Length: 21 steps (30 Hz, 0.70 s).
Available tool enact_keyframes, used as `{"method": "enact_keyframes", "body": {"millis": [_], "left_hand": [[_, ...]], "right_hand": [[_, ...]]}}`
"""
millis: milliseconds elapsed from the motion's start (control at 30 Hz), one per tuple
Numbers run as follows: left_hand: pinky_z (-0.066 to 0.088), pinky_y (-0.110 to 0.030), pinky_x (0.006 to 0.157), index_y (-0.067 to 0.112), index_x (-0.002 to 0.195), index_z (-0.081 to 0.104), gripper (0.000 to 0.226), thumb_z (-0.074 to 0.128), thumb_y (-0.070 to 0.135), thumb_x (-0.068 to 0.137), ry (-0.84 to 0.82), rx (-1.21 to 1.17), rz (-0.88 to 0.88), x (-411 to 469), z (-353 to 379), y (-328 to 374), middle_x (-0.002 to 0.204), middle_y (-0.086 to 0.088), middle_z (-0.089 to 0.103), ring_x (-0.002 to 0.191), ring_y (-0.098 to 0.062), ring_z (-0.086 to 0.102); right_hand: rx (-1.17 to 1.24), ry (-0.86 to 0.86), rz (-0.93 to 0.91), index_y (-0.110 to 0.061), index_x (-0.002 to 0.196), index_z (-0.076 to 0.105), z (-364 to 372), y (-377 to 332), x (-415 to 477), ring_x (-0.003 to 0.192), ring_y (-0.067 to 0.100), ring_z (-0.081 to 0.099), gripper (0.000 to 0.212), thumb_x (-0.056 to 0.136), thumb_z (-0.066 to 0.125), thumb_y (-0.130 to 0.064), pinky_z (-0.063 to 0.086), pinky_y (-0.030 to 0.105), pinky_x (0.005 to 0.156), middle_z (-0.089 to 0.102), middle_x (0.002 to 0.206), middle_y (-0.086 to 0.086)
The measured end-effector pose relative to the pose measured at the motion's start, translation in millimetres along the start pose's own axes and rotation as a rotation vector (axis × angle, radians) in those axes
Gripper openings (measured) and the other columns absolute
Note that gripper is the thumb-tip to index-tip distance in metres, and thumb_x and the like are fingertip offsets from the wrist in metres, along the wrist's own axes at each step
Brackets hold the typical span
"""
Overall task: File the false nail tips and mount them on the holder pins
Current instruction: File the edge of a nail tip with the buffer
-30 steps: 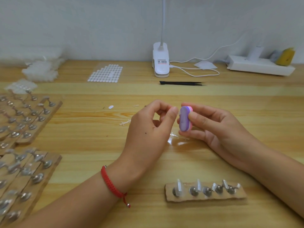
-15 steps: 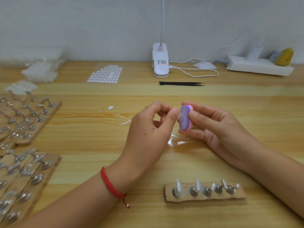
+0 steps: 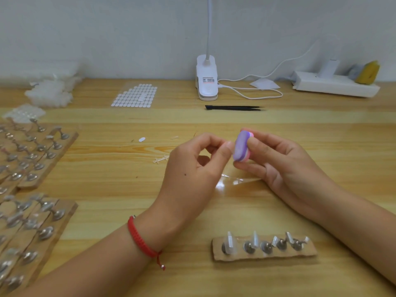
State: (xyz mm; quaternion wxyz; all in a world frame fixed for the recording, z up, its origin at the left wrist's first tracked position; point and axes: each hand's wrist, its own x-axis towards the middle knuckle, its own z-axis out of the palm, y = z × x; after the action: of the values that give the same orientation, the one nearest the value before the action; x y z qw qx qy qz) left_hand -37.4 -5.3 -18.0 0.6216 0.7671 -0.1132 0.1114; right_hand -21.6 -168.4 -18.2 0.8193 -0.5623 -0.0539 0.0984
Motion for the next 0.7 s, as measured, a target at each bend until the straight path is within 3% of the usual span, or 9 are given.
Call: {"method": "enact_keyframes", "body": {"millis": [167, 300, 433, 633, 700], "left_hand": [[0.033, -0.012, 0.047, 0.02, 0.071, 0.065, 0.019, 0.063, 0.019, 0.09, 0.006, -0.042, -0.007, 0.8, -1.5, 1.3, 0.066, 0.009, 0.055, 0.046, -0.004, 0.04], [0.03, -0.009, 0.046, 0.02, 0.071, 0.067, 0.017, 0.065, 0.02, 0.088, 0.0, -0.062, -0.033, 1.2, -1.4, 1.6, 0.059, 0.016, 0.051, 0.041, -0.001, 0.036], [0.031, -0.004, 0.047, 0.014, 0.076, 0.07, 0.014, 0.064, 0.018, 0.088, 0.028, -0.164, -0.062, 4.4, -5.2, 1.5, 0.044, 0.019, 0.048, 0.041, 0.003, 0.045], [0.03, -0.004, 0.046, 0.012, 0.071, 0.067, 0.017, 0.064, 0.014, 0.087, 0.009, -0.17, -0.064, 4.3, -3.0, 1.9, 0.041, 0.018, 0.044, 0.04, 0.002, 0.042], [0.03, -0.004, 0.046, 0.009, 0.074, 0.068, 0.016, 0.063, 0.015, 0.088, 0.009, -0.173, -0.07, 4.8, -3.9, 2.0, 0.041, 0.018, 0.045, 0.039, 0.002, 0.042]], "right_hand": [[-0.074, -0.049, -0.008, -0.013, 0.093, 0.077, 4.1, 0.3, -3.2, 0.079, 0.018, 0.071, 0.027, 0.066, 0.073, -0.019, 0.058, 0.027, 0.068, 0.073, 0.09, 0.008], [0.014, -0.005, 0.004, -0.006, 0.099, 0.069, 0.8, -1.7, -1.2, 0.08, 0.016, 0.071, 0.03, 0.072, 0.069, -0.016, 0.057, 0.026, 0.068, 0.072, 0.084, 0.008], [-0.021, -0.047, -0.009, -0.015, 0.087, 0.077, 4.3, -1.3, -4.2, 0.079, 0.019, 0.073, 0.022, 0.066, 0.074, -0.015, 0.058, 0.025, 0.067, 0.074, 0.085, 0.007], [0.073, 0.039, -0.015, -0.009, 0.093, 0.072, 1.5, -2.8, -2.3, 0.079, 0.018, 0.073, 0.028, 0.066, 0.073, -0.014, 0.057, 0.023, 0.068, 0.074, 0.085, 0.008], [0.035, 0.012, -0.019, -0.013, 0.086, 0.076, 3.7, -2.7, -3.9, 0.077, 0.018, 0.073, 0.025, 0.061, 0.076, -0.014, 0.057, 0.022, 0.067, 0.075, 0.083, 0.007]]}}
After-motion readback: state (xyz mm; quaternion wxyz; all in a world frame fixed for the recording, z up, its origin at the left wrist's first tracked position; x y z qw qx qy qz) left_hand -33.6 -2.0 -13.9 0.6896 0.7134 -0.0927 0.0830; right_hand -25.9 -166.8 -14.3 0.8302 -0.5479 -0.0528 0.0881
